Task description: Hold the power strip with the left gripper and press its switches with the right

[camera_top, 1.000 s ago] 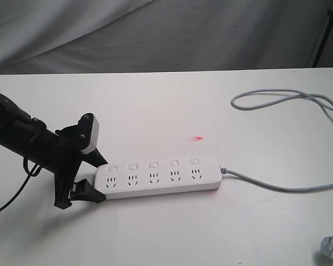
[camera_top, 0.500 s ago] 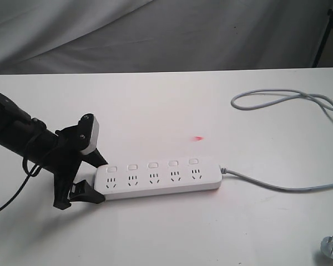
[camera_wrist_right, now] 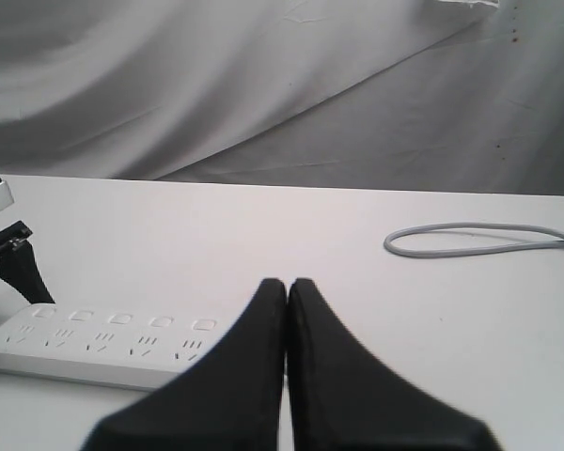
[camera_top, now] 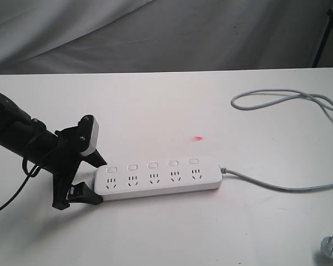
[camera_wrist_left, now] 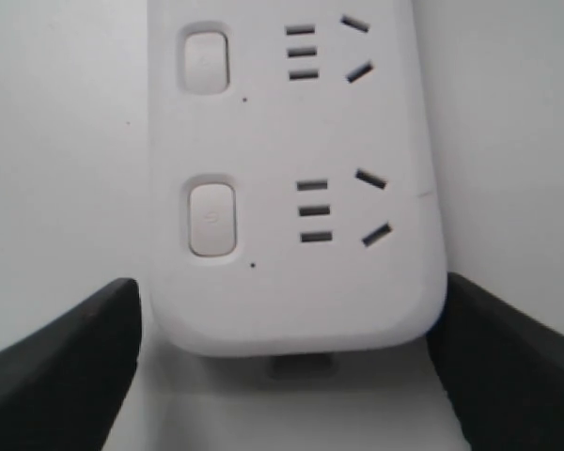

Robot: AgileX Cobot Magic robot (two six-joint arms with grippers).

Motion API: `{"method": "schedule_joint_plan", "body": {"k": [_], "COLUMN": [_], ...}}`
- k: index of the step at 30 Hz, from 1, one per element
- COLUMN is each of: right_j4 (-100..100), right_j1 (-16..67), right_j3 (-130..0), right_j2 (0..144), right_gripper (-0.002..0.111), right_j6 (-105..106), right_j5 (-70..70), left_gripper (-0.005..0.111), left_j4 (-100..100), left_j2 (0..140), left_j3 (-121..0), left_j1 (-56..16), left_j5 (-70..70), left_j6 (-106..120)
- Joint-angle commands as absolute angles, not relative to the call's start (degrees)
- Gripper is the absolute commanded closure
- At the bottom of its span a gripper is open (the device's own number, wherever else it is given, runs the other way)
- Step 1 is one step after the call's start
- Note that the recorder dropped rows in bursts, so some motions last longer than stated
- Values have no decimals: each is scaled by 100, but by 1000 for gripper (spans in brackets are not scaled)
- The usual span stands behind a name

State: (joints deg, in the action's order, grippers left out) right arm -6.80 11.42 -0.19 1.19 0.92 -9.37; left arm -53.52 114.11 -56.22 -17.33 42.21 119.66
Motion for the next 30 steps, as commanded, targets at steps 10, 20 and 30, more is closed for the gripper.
{"method": "schedule_joint_plan", "body": {"k": [10,20,30], "right_j4": [-602,-602,-602], "right_j1": [1115,1115,1115], "right_j3": [0,0,0], "right_j2": [87,87,87], "right_gripper": [108,108,108], "right_j6": [83,83,83], "right_j5": [-946,-946,-946], "left_gripper": [29,29,29], "left_j4": [-5409,-5450,-4256], "left_j2": [11362,10352,8707], "left_j3": [-5628,-5628,-5628], "left_j1": [-1750,-1724,-1724], "left_j5": [3724,3077,3263], "left_j6": [11865,10793,8664]}}
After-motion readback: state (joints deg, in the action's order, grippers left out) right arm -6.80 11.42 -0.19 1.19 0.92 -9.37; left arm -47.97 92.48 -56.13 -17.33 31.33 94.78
